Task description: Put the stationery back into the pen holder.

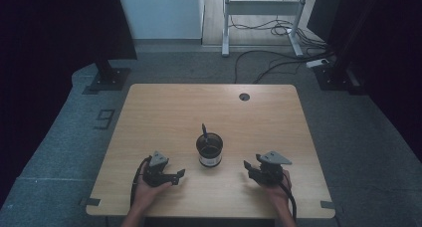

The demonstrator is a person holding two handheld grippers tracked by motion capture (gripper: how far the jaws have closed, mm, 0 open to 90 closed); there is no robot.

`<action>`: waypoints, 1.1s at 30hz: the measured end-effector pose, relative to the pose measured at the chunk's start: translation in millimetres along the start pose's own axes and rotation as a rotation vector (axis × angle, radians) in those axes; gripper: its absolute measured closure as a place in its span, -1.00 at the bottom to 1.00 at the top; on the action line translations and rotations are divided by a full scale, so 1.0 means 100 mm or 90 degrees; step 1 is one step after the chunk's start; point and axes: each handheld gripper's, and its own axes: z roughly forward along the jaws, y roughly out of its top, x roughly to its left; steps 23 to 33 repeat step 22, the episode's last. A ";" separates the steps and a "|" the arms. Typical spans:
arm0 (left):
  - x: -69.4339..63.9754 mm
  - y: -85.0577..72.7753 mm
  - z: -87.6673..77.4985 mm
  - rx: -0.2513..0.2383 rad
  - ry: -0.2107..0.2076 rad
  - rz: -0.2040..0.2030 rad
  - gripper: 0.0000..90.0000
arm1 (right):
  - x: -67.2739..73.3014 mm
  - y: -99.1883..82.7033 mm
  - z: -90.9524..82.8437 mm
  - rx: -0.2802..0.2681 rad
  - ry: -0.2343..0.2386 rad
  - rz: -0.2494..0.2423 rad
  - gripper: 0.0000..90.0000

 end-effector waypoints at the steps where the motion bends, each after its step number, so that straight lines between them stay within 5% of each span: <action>1: 0.00 0.00 0.00 -0.001 -0.001 0.001 -0.66 | -0.01 -0.03 0.00 0.005 -0.002 0.001 -0.11; 14: 0.00 0.01 -0.02 -0.003 -0.003 0.004 -0.66 | -0.09 -0.17 0.03 0.049 -0.024 0.021 -0.14; 33: -0.01 0.01 -0.01 0.000 -0.002 0.008 -0.66 | -0.11 -0.17 0.03 0.050 -0.031 0.027 -0.18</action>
